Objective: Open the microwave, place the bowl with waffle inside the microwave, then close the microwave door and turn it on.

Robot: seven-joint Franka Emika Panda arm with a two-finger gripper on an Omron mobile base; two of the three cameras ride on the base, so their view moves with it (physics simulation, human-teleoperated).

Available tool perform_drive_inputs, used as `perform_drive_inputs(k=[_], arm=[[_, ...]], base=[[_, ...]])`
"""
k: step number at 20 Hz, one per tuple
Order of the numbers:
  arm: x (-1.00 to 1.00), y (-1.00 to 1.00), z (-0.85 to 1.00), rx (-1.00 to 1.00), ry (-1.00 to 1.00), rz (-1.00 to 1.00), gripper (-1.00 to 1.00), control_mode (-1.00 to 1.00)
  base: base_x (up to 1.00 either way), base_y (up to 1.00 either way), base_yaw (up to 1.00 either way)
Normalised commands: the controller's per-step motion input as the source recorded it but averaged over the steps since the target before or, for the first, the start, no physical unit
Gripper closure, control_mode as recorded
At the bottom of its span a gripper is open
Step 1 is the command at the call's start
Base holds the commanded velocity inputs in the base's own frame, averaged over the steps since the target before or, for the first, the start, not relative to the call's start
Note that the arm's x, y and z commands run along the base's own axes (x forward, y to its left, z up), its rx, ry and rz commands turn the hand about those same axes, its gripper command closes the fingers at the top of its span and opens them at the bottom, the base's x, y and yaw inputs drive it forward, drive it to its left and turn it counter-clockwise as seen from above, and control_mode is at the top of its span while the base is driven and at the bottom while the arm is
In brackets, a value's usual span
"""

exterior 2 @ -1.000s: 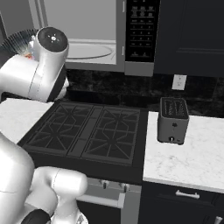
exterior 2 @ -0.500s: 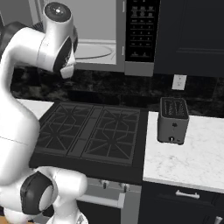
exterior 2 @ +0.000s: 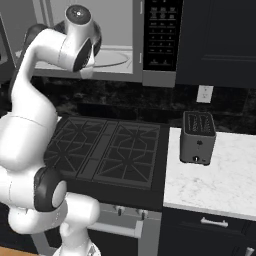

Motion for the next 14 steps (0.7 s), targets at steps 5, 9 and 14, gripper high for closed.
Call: perform_drive_inputs(k=[5, 9, 14], arm=[[0.91, 0.34, 0.00, 0.08, 0.05, -0.03, 1.00, -1.00], [0.61, 0.36, -0.13, 0.07, 0.08, 0.00, 1.00, -1.00], [0.39, 0.16, -0.24, 0.03, 0.03, -0.03, 1.00, -1.00]], base=[[0.00, 0.00, 0.00], [0.00, 0.00, 0.00], [0.00, 0.00, 0.00]])
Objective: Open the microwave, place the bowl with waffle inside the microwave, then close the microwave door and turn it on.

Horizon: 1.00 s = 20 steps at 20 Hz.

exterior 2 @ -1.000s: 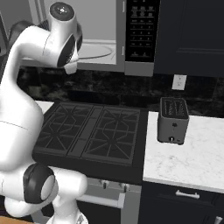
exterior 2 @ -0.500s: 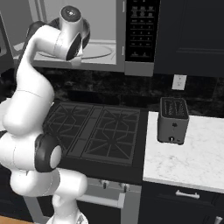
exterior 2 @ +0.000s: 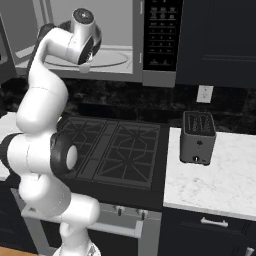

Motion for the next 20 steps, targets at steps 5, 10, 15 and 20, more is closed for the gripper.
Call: perform_drive_inputs(k=[5, 10, 15, 20], arm=[[0.43, 0.04, -0.31, 0.00, 0.00, -0.07, 1.00, -1.00], [0.13, 0.00, -0.18, 0.01, 0.00, -0.06, -1.00, -1.00], [-0.06, 0.00, 0.09, 0.00, -0.06, -0.03, -1.00, -1.00], [-0.40, 0.00, 0.02, 0.00, -0.21, -0.01, -1.00, -1.00]], base=[[0.00, 0.00, 0.00], [0.00, 0.00, 0.00], [0.00, 0.00, 0.00], [0.00, 0.00, 0.00]])
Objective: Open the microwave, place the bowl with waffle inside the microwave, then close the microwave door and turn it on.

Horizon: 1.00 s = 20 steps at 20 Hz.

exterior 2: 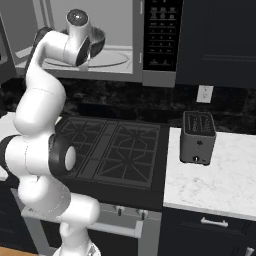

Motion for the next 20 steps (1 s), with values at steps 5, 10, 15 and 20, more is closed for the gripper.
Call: perform_drive_inputs(k=[5, 10, 15, 20], arm=[[-0.84, 0.00, 0.01, 0.00, -0.31, -0.03, -1.00, -1.00], [-1.00, -0.03, 0.18, 0.00, -0.43, -0.02, -1.00, -1.00], [-1.00, -0.21, 0.00, 0.04, -0.12, -0.05, -1.00, -1.00], [-0.49, -0.10, -0.59, 0.03, 0.18, 0.09, 1.00, -1.00]], base=[[0.00, 0.00, 0.00], [0.00, 0.00, 0.00], [0.00, 0.00, 0.00], [0.00, 0.00, 0.00]])
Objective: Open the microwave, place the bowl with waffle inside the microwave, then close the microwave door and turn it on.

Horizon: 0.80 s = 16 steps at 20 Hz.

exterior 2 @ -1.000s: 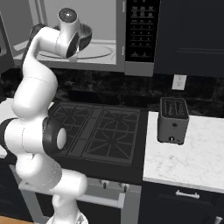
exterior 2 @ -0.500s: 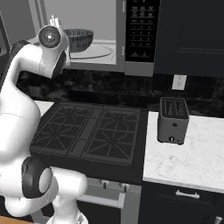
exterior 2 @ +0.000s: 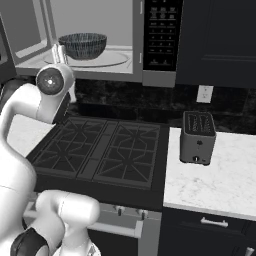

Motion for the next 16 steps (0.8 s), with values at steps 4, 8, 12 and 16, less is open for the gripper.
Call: perform_drive_inputs(k=[4, 8, 12, 16], arm=[[0.02, 0.69, -1.00, 0.00, 0.22, 0.31, 1.00, -1.00], [0.05, 0.41, -0.98, 0.00, 0.11, 0.25, 1.00, -1.00], [0.24, 0.39, -0.92, -0.09, 0.00, 0.11, 1.00, -1.00], [0.25, 0.77, -0.93, -0.43, 0.00, 0.13, 1.00, -1.00]], base=[[0.00, 0.00, 0.00], [0.00, 0.00, 0.00], [0.00, 0.00, 0.00], [0.00, 0.00, 0.00]])
